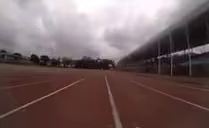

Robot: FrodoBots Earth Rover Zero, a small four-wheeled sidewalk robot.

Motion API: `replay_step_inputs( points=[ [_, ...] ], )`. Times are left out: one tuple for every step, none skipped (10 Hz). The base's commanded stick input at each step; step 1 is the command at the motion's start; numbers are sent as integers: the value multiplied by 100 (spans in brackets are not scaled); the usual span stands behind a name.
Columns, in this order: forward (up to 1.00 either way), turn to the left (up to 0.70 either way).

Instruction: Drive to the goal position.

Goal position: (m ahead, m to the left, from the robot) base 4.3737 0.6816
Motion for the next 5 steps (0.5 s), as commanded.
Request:
replay_step_inputs(
  points=[
    [70, 0],
    [70, 0],
    [70, 0],
    [70, 0],
    [70, 0]
  ],
)
